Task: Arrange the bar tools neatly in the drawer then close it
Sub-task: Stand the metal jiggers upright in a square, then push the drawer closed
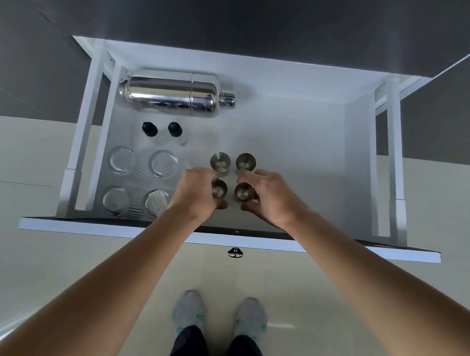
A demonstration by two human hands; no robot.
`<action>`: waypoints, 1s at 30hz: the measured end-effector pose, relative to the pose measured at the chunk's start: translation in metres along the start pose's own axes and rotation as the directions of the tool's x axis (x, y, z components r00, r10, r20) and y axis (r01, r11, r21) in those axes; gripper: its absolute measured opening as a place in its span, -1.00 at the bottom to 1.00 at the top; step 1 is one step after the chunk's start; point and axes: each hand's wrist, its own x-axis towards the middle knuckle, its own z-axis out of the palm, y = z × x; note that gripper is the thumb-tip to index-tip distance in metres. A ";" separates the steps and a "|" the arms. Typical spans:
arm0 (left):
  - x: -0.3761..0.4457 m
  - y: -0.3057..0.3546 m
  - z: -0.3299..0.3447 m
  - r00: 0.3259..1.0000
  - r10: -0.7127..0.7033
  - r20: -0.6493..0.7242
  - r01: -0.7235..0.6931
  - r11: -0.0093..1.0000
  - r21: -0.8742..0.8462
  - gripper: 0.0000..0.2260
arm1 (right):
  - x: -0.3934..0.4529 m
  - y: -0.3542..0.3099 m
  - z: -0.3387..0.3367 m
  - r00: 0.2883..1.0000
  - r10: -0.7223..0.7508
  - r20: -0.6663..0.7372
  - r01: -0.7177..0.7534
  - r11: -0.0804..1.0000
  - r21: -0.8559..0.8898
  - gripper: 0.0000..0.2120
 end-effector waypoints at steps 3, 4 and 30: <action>-0.002 0.001 -0.001 1.000 0.010 -0.003 -0.010 1.000 0.022 -0.71 | -0.003 0.001 0.000 0.999 0.042 0.015 -0.042 0.999 -0.005 -0.52; -0.004 0.003 -0.003 1.000 0.008 0.000 -0.008 0.999 0.034 -0.67 | -0.004 0.001 -0.001 0.998 0.061 0.026 -0.061 0.998 0.004 -0.47; -0.120 -0.026 -0.024 0.803 -0.506 -0.316 0.470 0.863 -0.186 0.03 | -0.122 -0.040 0.003 0.698 0.644 -0.312 -0.685 0.728 -0.029 -0.07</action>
